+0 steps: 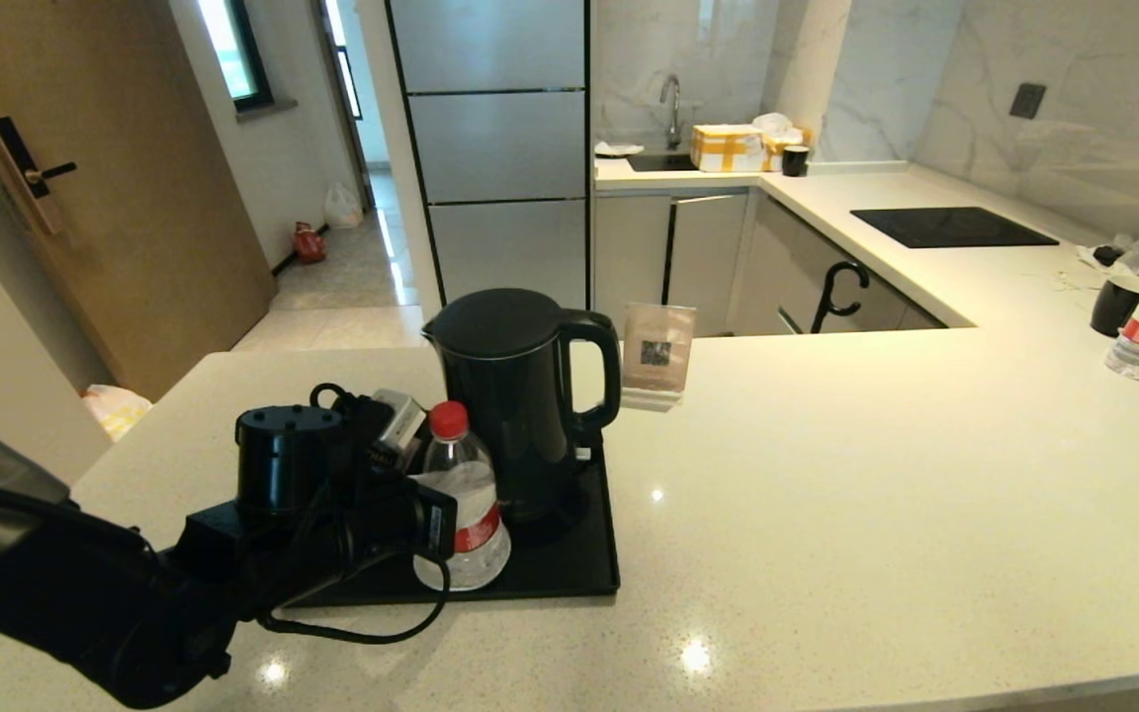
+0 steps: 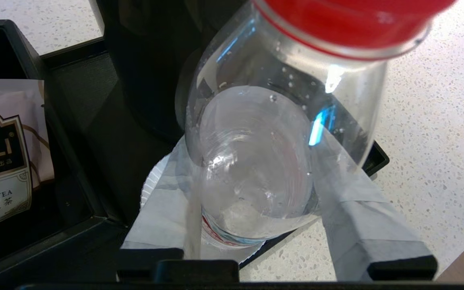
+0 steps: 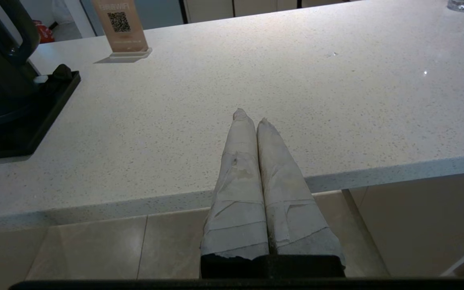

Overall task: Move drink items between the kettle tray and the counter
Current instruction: Pick up the bottled water, then place it on the left

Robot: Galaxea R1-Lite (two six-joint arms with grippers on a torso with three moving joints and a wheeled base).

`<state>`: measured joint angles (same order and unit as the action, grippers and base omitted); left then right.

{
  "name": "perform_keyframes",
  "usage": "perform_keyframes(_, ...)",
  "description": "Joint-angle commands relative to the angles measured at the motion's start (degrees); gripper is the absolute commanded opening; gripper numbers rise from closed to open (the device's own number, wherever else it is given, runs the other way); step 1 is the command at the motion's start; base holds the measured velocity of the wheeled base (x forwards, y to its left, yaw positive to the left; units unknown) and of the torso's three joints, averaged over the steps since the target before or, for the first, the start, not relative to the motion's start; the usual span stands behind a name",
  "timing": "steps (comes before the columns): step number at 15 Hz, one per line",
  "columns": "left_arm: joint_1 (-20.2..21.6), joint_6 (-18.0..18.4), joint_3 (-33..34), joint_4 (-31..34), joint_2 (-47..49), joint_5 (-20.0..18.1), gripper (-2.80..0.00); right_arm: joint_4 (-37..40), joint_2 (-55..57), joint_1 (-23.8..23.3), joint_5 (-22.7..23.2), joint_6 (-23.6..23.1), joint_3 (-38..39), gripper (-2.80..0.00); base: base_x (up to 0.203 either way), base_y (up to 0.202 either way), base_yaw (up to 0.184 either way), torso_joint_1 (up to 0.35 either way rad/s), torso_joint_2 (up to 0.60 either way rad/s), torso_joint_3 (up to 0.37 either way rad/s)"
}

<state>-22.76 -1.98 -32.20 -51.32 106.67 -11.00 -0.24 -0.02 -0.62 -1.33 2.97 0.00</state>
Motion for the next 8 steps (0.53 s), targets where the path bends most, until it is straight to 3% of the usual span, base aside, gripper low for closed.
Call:
perform_keyframes(1,0.0,0.0,0.0,-0.3,-0.2,-0.1,-2.8,0.0,0.0,0.0,0.0,0.0,0.0,-2.8,0.0,0.0,0.0,0.0,0.0,0.0)
perform_keyframes(5,0.1,-0.1,-1.4,1.6,-5.4,2.6,-2.8,0.0,0.0,0.0,0.0,-0.1,0.0,-2.8,0.0,0.0,0.0,0.0,0.0,0.0)
perform_keyframes(8,0.4,-0.1,-8.1,13.8,-14.5,10.6,-2.8,0.0,0.0,0.0,0.0,0.0,0.0,-2.8,0.0,0.0,0.0,0.0,0.0,0.0)
